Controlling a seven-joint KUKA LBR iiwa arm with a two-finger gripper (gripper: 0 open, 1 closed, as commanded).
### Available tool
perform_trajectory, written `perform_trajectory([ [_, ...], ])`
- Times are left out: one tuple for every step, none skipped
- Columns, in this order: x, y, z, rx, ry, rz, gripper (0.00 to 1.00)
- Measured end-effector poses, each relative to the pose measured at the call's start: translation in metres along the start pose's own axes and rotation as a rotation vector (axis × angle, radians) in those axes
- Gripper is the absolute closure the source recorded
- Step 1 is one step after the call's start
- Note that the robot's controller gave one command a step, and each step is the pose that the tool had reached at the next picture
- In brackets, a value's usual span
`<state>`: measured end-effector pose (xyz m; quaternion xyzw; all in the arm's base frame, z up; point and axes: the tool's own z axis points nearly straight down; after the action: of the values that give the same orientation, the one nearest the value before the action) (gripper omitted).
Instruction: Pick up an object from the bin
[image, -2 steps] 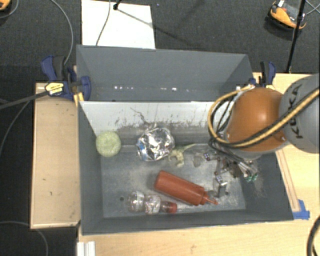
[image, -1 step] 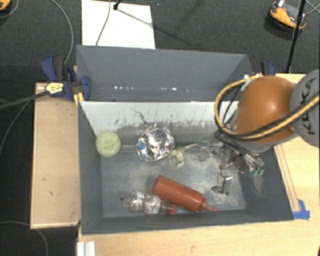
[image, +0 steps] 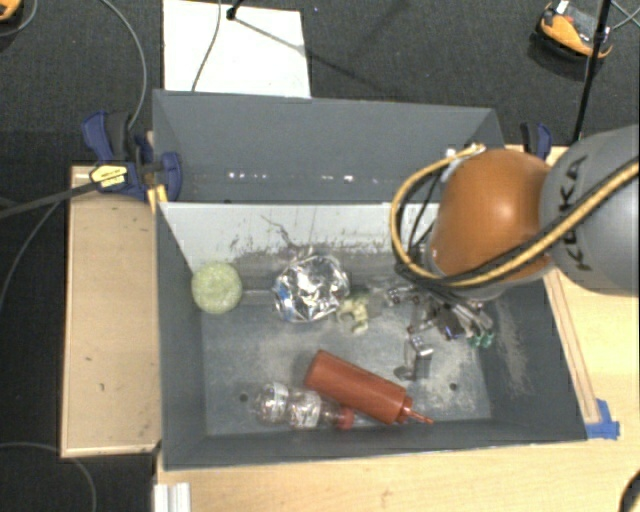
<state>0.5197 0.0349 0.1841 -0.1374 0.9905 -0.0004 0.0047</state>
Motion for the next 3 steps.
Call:
perform_trajectory([
  [-0.004, 0.025, -0.018, -0.009, 0.014, 0.060, 0.00],
  [-0.029, 0.036, -0.079, -0.002, 0.005, 0.062, 0.00],
  [-0.031, 0.051, -0.097, -0.004, -0.008, 0.085, 0.00],
])
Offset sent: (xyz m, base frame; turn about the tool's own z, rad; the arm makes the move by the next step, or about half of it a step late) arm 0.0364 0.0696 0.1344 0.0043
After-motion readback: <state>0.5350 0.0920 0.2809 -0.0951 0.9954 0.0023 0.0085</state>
